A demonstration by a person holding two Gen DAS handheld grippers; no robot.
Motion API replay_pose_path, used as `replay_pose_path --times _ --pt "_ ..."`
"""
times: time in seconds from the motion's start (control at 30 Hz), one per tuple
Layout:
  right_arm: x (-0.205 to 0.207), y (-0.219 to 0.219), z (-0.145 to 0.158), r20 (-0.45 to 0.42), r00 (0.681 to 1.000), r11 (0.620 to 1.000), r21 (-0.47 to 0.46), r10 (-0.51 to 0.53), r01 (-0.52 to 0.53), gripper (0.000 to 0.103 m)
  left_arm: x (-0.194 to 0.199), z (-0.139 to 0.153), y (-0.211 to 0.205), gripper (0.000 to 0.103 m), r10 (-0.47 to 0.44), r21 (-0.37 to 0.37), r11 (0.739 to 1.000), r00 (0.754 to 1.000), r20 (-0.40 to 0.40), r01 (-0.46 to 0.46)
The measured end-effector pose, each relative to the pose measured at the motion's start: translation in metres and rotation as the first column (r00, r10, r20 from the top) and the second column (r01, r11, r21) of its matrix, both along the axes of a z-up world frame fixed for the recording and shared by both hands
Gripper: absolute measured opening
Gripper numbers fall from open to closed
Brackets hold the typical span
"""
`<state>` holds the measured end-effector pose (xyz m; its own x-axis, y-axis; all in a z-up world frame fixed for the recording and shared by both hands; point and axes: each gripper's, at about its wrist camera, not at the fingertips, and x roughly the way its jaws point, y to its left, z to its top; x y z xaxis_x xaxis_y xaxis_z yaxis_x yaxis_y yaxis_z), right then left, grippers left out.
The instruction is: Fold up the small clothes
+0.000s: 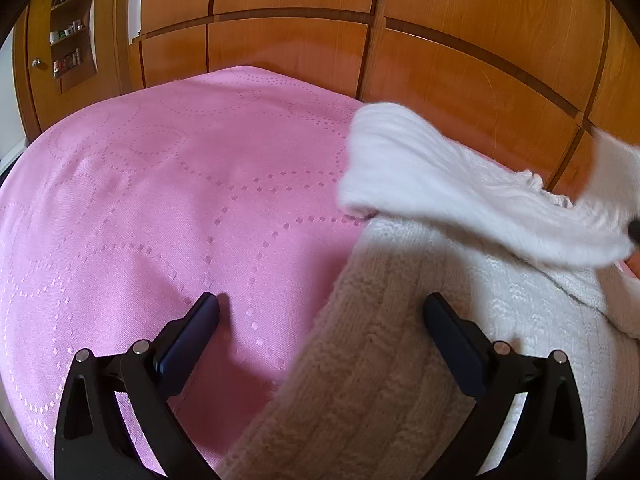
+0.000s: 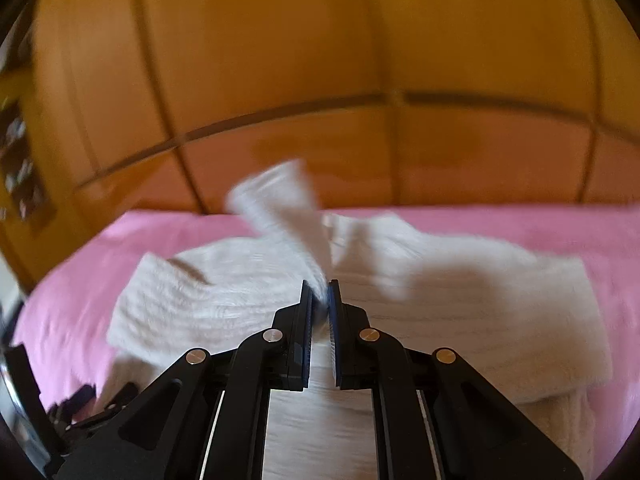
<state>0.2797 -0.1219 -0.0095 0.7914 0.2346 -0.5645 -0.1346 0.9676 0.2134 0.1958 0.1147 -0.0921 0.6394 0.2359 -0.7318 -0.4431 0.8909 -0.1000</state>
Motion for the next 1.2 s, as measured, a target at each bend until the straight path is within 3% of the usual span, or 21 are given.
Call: replay_pose_path --times 0.07,0.2,0.27,0.53,0.63,0.7,0.77,0.8,0.83,0.9,0.93,1.0,1.1,1.2 --pt "0.007 -0.028 -0.019 -0.071 0.997 0.993 0.114 -0.026 0.034 0.007 0.000 0.000 0.000 0.101 0.000 0.000 1.000 1.000 -0.001 0.000" --pt "0.011 -0.055 -0.063 -0.184 0.982 0.962 0.255 -0.046 0.093 0.008 0.000 0.000 0.000 0.101 0.000 0.001 1.000 1.000 -0.004 0.000" --pt "0.006 -0.063 -0.068 -0.177 0.984 0.937 0.338 -0.033 0.092 0.008 0.000 0.000 0.001 0.101 -0.001 0.000 1.000 1.000 -0.007 0.001" --pt "0.001 -0.080 -0.073 -0.127 0.992 0.876 0.477 -0.006 0.067 0.012 0.004 0.000 0.003 0.101 -0.003 -0.003 1.000 1.000 -0.018 0.003" --pt "0.004 -0.086 -0.071 -0.148 0.989 0.868 0.489 -0.016 0.087 0.012 0.005 0.000 0.003 0.101 -0.002 -0.001 1.000 1.000 -0.018 0.002" --pt "0.010 -0.088 -0.068 -0.166 0.986 0.863 0.495 -0.022 0.103 0.022 0.005 0.000 0.002 0.101 -0.002 0.001 1.000 1.000 -0.017 0.002" --pt "0.012 -0.091 -0.064 -0.157 0.987 0.845 0.523 -0.032 0.111 0.038 0.005 -0.001 0.002 0.101 -0.001 0.003 1.000 1.000 -0.016 0.001" --pt "0.013 -0.093 -0.063 -0.157 0.986 0.841 0.527 -0.047 0.124 0.038 0.004 -0.001 0.001 0.101 0.000 0.003 1.000 1.000 -0.015 0.000" --pt "0.016 -0.092 -0.062 -0.167 0.984 0.844 0.518 -0.058 0.137 0.036 0.004 -0.001 0.000 0.101 0.000 0.002 1.000 1.000 -0.015 0.000" --pt "0.018 -0.090 -0.060 -0.195 0.978 0.862 0.481 -0.073 0.160 0.010 0.004 -0.002 0.000 0.101 0.000 0.000 1.000 1.000 -0.015 0.000" --pt "0.014 -0.091 -0.058 -0.194 0.978 0.861 0.481 -0.079 0.165 0.007 0.004 -0.001 0.001 0.101 0.000 -0.001 1.000 1.000 -0.015 0.000" --pt "0.002 -0.093 -0.052 -0.166 0.982 0.863 0.478 -0.092 0.161 0.007 0.004 -0.001 0.001 0.101 0.000 -0.001 1.000 1.000 -0.015 0.000" --pt "-0.007 -0.089 -0.058 -0.163 0.980 0.907 0.387 -0.111 0.167 0.007 0.004 -0.001 0.000 0.101 0.001 0.001 1.000 1.000 -0.018 -0.001" --pt "-0.008 -0.087 -0.064 -0.164 0.980 0.918 0.361 -0.111 0.164 0.007 0.006 0.000 0.000 0.101 0.001 0.003 1.000 1.000 -0.032 -0.001"
